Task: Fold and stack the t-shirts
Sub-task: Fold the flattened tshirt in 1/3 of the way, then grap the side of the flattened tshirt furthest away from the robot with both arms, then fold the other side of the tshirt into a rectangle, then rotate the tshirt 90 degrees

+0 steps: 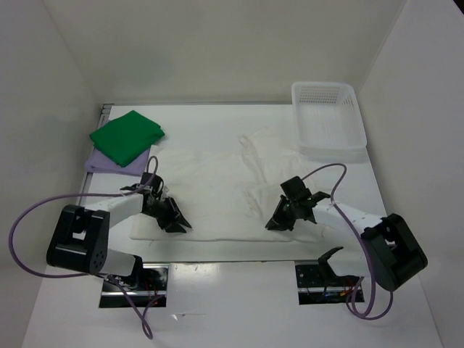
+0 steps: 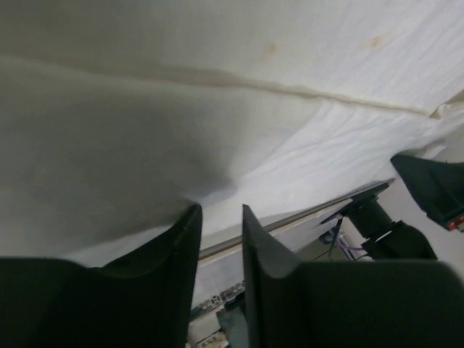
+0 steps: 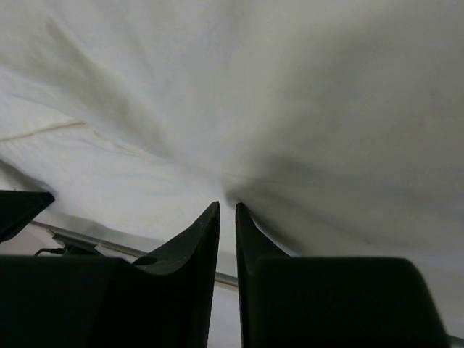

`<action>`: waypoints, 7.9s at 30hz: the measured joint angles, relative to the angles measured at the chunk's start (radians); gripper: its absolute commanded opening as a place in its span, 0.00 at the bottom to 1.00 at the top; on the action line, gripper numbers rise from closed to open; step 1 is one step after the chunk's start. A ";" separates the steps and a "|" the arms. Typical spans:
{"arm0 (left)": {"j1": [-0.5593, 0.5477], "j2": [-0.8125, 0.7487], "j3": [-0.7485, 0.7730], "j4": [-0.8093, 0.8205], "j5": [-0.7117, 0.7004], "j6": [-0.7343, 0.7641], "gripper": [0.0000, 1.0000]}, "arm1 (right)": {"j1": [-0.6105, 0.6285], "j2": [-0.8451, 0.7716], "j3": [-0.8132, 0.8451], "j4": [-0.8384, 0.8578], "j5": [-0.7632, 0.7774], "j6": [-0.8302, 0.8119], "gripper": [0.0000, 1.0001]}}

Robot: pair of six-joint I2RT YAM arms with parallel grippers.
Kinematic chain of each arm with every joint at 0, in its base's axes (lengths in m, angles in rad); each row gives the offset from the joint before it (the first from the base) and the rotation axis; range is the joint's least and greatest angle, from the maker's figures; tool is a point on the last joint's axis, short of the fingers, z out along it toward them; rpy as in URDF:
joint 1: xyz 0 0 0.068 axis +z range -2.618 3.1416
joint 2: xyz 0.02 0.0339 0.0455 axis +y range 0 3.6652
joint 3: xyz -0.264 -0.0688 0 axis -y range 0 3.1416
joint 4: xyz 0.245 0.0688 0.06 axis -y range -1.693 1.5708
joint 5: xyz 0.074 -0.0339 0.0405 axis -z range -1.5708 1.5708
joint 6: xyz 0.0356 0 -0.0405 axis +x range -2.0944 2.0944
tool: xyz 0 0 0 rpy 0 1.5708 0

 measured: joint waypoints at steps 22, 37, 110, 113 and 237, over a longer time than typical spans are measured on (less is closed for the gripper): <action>0.233 0.428 0.774 0.061 -0.264 0.037 0.43 | -0.442 0.679 0.967 -0.051 0.091 -0.360 0.13; 0.304 0.554 0.982 0.007 -0.457 0.123 0.47 | -0.434 0.768 1.111 -0.077 0.130 -0.414 0.43; 0.200 0.672 1.093 -0.050 -0.708 0.235 0.00 | -0.293 1.461 2.121 -0.422 0.214 -0.593 0.00; 0.200 0.621 1.072 -0.042 -0.692 0.234 0.00 | -0.296 1.461 2.129 -0.434 0.204 -0.588 0.00; 0.067 0.169 0.447 0.100 -0.150 0.097 0.41 | -0.173 0.206 0.471 -0.194 0.045 -0.314 0.01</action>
